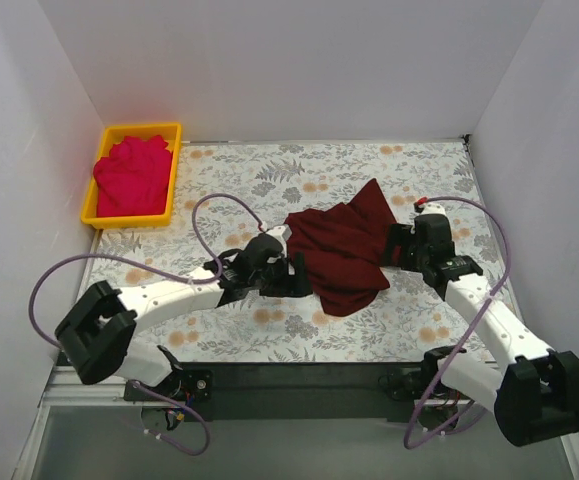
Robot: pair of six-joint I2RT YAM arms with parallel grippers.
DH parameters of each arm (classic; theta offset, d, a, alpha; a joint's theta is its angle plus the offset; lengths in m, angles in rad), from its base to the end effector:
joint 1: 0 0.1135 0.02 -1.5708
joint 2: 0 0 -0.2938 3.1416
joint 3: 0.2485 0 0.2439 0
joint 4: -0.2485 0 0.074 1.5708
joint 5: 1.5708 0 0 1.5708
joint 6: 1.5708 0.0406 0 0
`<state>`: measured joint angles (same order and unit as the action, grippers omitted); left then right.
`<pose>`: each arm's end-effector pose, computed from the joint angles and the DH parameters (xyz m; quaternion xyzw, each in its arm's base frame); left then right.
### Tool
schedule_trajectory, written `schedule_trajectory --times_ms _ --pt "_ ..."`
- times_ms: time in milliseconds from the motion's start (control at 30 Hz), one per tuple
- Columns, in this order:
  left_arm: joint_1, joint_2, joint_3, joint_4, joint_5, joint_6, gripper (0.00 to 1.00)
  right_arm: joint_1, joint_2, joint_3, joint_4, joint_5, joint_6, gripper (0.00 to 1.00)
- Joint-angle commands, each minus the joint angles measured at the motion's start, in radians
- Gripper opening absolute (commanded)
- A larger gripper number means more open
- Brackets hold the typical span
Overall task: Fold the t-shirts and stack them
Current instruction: Flatten the tshirt out
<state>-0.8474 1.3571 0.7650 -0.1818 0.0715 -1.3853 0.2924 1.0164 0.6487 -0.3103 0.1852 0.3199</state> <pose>0.1760 -0.2037 0.2384 -0.2314 0.8916 -0.3628 0.1406 0.1900 0.0494 0.2628 0.0523 0.8975 0.0500 0.4350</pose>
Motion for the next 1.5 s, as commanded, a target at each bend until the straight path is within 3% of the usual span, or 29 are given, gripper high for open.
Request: schedule_trajectory --times_ms 0,133,333,500,633,667,733,767,933,967,1133,1233,1467 --pt "-0.031 0.103 0.097 0.045 0.024 -0.021 0.72 -0.178 0.051 -0.010 0.132 -0.170 0.070 0.87" --pt "-0.079 0.258 0.186 0.064 0.063 -0.017 0.72 -0.311 0.120 -0.061 0.253 -0.378 0.088 0.83" --pt "-0.133 0.425 0.279 0.082 0.076 -0.021 0.72 -0.345 0.244 -0.092 0.379 -0.473 0.096 0.81" --pt "-0.151 0.476 0.293 0.073 0.054 -0.041 0.70 -0.369 0.316 -0.104 0.441 -0.526 0.099 0.79" --pt "-0.153 0.481 0.245 0.074 0.016 -0.073 0.41 -0.372 0.378 -0.107 0.476 -0.544 0.090 0.66" --pt "-0.151 0.473 0.237 0.073 0.004 -0.075 0.21 -0.372 0.387 -0.110 0.482 -0.553 0.090 0.63" --pt "-0.151 0.461 0.221 0.059 -0.045 -0.075 0.06 -0.372 0.409 -0.112 0.493 -0.575 0.090 0.49" --pt "-0.142 0.445 0.208 0.036 -0.059 -0.067 0.00 -0.372 0.412 -0.112 0.496 -0.578 0.088 0.43" --pt "-0.052 0.327 0.146 -0.067 -0.174 -0.020 0.00 -0.387 0.346 -0.124 0.488 -0.550 0.123 0.04" --pt "0.006 0.286 0.117 -0.108 -0.211 -0.012 0.00 -0.398 0.323 -0.123 0.456 -0.538 0.126 0.01" --pt "0.241 -0.009 0.094 -0.292 -0.363 0.101 0.00 -0.411 0.141 0.000 0.249 -0.298 0.070 0.01" --pt "0.310 -0.111 0.157 -0.375 -0.478 0.181 0.00 -0.412 0.033 0.063 0.179 -0.190 0.041 0.01" --pt "0.335 -0.258 0.286 -0.449 -0.614 0.275 0.00 -0.412 -0.139 0.173 0.088 -0.103 0.027 0.01"
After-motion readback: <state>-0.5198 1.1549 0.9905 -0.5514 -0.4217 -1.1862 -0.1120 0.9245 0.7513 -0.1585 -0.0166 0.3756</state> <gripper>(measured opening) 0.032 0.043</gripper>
